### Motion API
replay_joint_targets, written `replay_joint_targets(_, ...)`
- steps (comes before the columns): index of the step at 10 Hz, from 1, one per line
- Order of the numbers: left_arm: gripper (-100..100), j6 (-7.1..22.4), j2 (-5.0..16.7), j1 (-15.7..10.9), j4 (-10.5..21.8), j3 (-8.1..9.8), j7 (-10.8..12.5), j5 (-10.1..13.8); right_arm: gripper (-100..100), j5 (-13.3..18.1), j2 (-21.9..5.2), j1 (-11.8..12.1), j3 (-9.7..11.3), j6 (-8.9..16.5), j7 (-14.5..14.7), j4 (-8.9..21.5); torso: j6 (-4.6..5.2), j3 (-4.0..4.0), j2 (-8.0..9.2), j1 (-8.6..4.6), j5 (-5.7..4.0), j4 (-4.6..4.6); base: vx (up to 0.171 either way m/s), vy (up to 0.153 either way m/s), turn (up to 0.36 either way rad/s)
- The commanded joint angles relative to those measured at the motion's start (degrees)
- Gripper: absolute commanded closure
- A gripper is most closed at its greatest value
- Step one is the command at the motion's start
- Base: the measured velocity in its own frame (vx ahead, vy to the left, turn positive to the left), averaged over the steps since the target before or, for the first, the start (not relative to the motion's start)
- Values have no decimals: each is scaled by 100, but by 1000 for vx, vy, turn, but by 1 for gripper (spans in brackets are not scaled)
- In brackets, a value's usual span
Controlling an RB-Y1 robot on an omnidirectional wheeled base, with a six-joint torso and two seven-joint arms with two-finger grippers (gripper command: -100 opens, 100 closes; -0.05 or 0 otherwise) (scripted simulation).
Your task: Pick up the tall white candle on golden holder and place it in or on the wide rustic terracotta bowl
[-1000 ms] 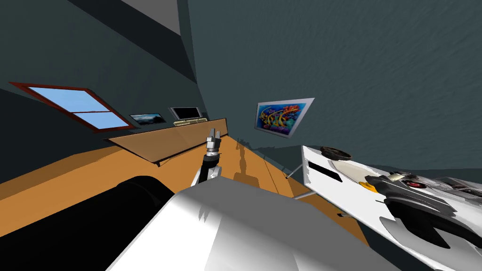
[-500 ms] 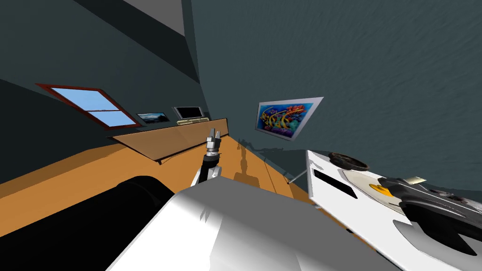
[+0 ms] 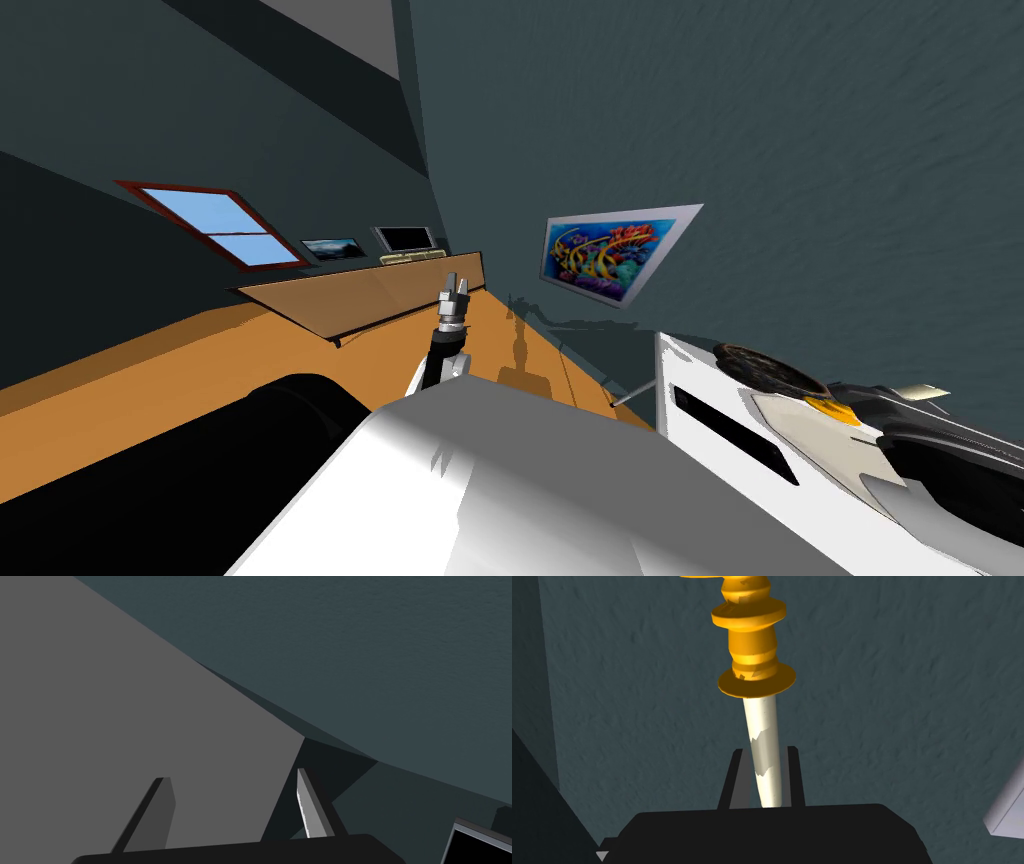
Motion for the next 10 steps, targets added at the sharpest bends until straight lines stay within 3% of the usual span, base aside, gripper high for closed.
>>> replay_joint_targets(1, 0, 0, 0, 0, 0, 0, 0, 0, 100, -61, -38, 7, -5, 41, -30, 46, 0, 0, 0, 0, 0, 0, 160, -149, 58)
replay_joint_targets(7, 0, 0, 0, 0, 0, 0, 0, 0, 100, -201, -78, -13, 1, 92, -61, 174, 1, 8, 18, 14, -1, 0, 137, -138, 43)
replay_joint_targets(8, 0, 0, -1, -1, 0, -1, 0, 0, -100, -205, -80, -19, 0, 94, -63, 176, 5, 21, 43, 40, 3, 3, 12, -13, 4)
replay_joint_targets(10, 0, 0, -2, -2, 0, -2, 0, 0, -100, -205, -80, -20, 0, 93, -64, 176, 6, 37, 70, 69, 11, 10, 3, -3, 0)
